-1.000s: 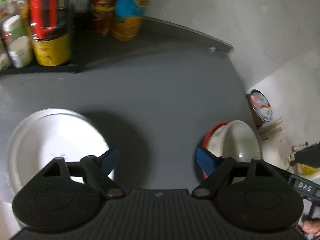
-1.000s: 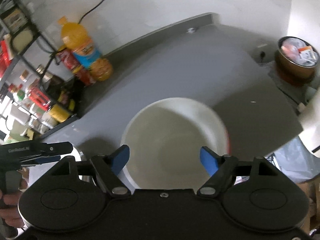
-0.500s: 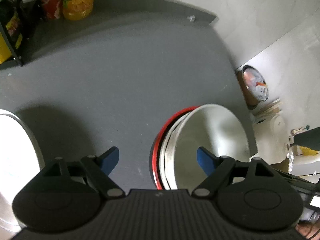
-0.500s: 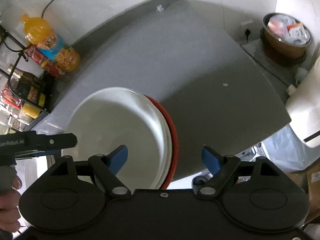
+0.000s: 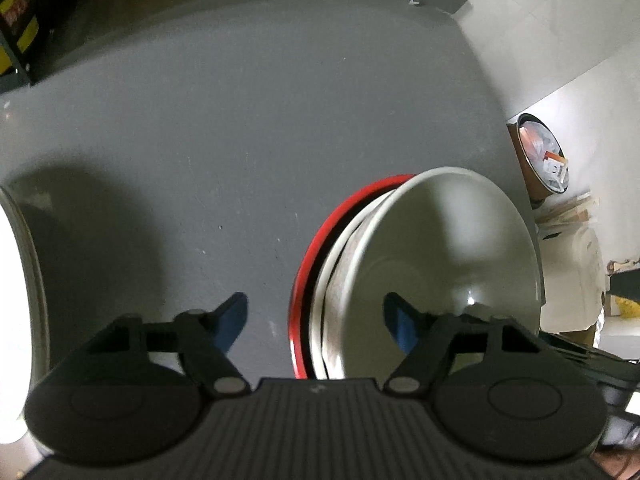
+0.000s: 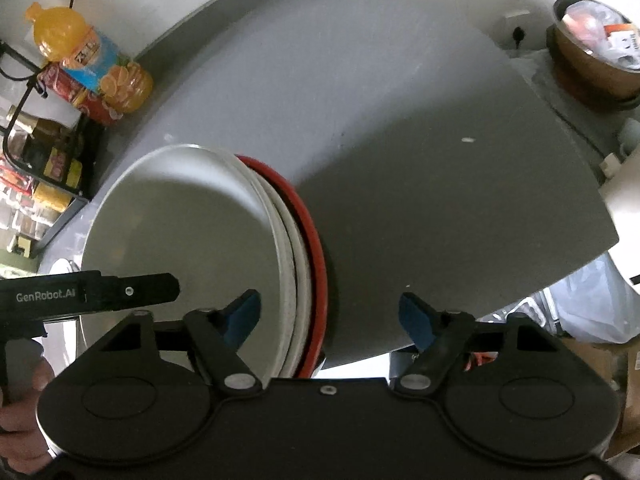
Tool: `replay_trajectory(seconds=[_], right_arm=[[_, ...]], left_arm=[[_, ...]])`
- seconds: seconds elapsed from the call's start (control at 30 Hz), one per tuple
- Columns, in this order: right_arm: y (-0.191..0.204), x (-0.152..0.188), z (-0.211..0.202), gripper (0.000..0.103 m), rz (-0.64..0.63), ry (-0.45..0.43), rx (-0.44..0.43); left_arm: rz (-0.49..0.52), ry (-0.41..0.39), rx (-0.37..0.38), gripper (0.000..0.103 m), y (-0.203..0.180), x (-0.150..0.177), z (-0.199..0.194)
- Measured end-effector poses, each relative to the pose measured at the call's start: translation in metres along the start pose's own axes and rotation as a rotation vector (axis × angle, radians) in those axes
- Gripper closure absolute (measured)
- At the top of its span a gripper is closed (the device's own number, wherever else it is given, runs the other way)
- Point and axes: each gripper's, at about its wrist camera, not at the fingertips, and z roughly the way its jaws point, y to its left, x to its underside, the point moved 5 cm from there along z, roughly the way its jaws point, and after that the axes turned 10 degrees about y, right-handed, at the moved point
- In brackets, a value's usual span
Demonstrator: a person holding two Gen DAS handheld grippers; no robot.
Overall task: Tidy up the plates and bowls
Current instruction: 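Close both grippers on the rim of the red bowl, then lift the bowl stack with both grippers and lower it onto the plate stack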
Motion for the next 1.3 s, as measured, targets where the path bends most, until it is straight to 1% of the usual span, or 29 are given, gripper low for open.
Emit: replay_trajectory(seconds=[0.03,0.07,0.1,0.13,0.17,0.3,0.37,0.43,0.67,0.93,1.03,1.3], right_arm=[[0.000,-0.001,0.003,0.038,-0.003,0.009,-0.010],[0.000,-0.001,0.005,0.043,-0.007,0.018,-0.017],[0.001,-0.002,0.008,0.055,-0.015,0.024,-0.025],[0.002,-0.001,0.010,0.064,-0.021,0.035,-0.044],[0.002,-0.002,0.010,0.070,-0.012,0.033,-0.071],[0.002,-0.004,0.009,0.071,0.012,0.026,-0.071],[0.005,-0.004,0.005,0.073,0.003,0.019,-0.083],[0.010,-0.003,0.003,0.073,-0.017,0.017,-0.069],[0.023,-0.007,0.000,0.073,-0.027,0.012,-0.060],[0.053,-0.015,-0.006,0.073,-0.068,0.005,-0.085],[0.071,-0.018,-0.007,0.073,-0.090,0.000,-0.094],[0.127,-0.024,-0.002,0.073,-0.158,0.006,-0.132]], left_arm=[[-0.009,0.002,0.008,0.045,0.001,0.000,0.001],[-0.022,0.008,0.017,0.056,0.005,0.000,0.002],[-0.040,0.022,0.029,0.069,0.008,0.001,0.004],[-0.056,0.035,0.041,0.073,0.012,0.001,0.006],[-0.069,0.040,0.049,0.075,0.015,0.001,0.007],[-0.065,0.047,0.060,0.075,0.017,0.001,0.007],[-0.064,0.048,0.047,0.076,0.018,0.001,0.005],[-0.061,0.048,0.034,0.076,0.018,-0.002,0.005],[-0.064,0.039,0.042,0.076,0.030,-0.005,-0.008],[-0.084,-0.003,0.046,0.076,0.052,-0.010,-0.035],[-0.100,-0.024,0.047,0.076,0.061,-0.011,-0.047],[-0.171,-0.083,0.050,0.076,0.106,-0.010,-0.085]])
